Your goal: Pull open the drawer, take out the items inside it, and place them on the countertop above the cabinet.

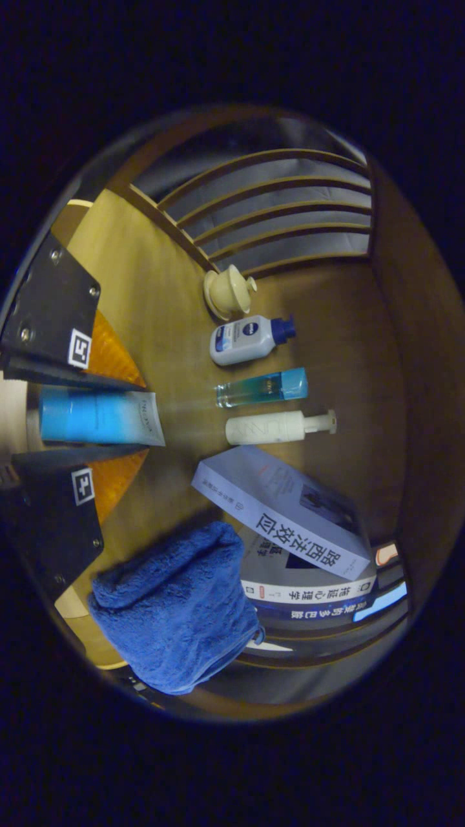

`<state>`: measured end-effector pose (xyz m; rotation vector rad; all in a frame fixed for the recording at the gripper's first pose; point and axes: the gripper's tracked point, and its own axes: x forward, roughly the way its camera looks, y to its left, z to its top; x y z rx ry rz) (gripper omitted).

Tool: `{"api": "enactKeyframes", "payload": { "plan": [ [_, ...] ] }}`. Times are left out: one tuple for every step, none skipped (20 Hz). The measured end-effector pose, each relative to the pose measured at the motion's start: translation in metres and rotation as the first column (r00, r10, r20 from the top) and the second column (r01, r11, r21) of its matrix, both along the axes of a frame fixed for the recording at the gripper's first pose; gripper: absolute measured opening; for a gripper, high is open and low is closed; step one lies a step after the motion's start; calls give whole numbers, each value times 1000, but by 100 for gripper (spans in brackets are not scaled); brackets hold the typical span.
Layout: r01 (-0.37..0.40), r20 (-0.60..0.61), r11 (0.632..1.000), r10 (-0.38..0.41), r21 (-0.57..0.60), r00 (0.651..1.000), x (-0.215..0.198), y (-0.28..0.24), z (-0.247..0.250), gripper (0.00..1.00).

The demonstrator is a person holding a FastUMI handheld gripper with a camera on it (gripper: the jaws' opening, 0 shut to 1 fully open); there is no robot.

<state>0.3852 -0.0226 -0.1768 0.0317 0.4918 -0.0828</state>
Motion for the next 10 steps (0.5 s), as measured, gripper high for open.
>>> {"api": "enactKeyframes", "payload": {
  "plan": [
    [7,-5,1000,-7,1,1000,0,-3,-1,42],
    [7,-4,1000,-7,0,1000,1,-4,0,45],
    [21,5,1000,-21,-18,1000,3,-10,2,45],
    [19,13,999,-18,-35,1000,2,-12,2,57],
    [13,17,998,-12,-58,1000,-1,-15,5,69],
    [8,20,997,-7,-83,1000,-9,-17,8,81],
    [6,28,994,-3,-106,1000,-14,-18,12,93],
    [1,41,992,4,-126,999,-18,-21,17,96],
    [-10,52,990,18,-143,998,-24,-20,23,99],
    [-19,57,987,29,-161,998,-31,-20,26,100]
  ]
}}
